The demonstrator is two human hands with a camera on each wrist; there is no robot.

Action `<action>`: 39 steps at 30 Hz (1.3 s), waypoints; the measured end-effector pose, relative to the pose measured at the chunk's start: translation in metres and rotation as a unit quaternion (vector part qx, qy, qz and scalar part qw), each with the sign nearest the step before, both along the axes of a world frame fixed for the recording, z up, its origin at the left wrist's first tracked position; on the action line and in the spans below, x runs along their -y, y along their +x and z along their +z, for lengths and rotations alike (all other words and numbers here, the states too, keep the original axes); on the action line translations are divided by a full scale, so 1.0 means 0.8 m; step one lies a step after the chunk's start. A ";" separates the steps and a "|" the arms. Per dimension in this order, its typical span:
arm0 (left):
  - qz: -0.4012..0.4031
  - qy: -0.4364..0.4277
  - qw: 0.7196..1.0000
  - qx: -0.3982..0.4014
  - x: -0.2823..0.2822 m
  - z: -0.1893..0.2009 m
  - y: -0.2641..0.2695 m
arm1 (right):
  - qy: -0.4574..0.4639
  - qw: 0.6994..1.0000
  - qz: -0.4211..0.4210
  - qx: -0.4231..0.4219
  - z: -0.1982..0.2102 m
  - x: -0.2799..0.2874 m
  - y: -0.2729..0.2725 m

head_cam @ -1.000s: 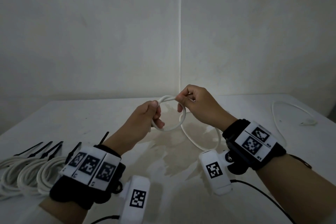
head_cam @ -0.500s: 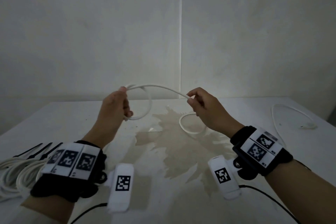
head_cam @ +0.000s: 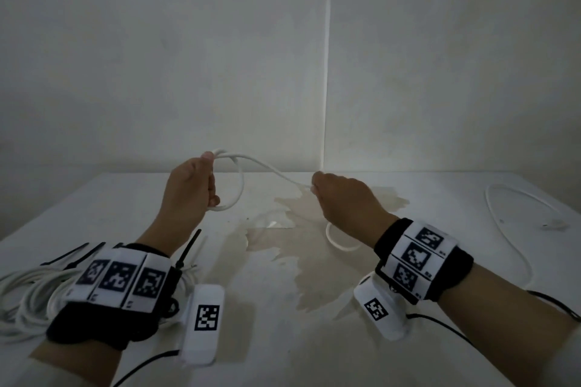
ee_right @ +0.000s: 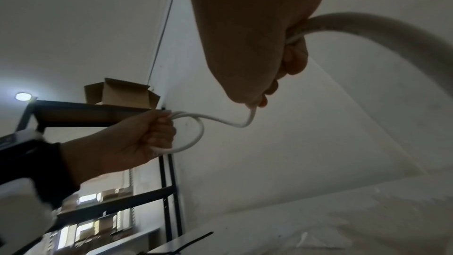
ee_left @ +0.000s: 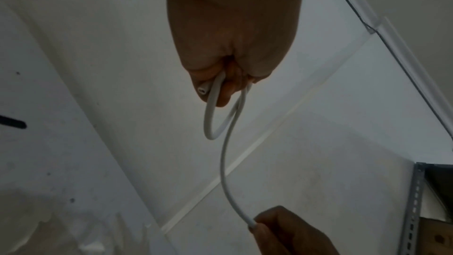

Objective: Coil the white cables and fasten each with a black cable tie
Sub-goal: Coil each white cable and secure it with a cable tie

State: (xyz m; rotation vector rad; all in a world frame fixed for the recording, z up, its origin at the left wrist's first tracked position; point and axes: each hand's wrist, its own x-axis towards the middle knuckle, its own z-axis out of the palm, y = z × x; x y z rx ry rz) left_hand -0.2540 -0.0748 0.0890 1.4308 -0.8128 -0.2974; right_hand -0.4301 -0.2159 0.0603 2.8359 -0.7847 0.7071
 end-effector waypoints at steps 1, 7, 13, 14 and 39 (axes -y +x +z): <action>0.000 0.003 1.000 0.007 0.001 0.000 -0.002 | -0.018 0.999 0.035 -0.010 0.001 -0.006 0.005; 0.033 -0.006 0.997 0.071 0.011 0.007 -0.018 | -0.092 0.988 0.125 0.003 -0.008 -0.027 0.036; 0.060 -0.025 0.990 0.125 0.017 0.002 -0.029 | -0.042 0.981 0.182 0.046 -0.014 -0.035 0.054; 0.057 -0.018 0.988 0.139 0.020 -0.002 -0.031 | -0.057 0.978 0.191 0.063 -0.013 -0.040 0.058; -0.118 0.173 0.972 0.106 0.010 -0.029 -0.038 | -0.089 0.951 0.195 0.224 0.018 -0.007 0.039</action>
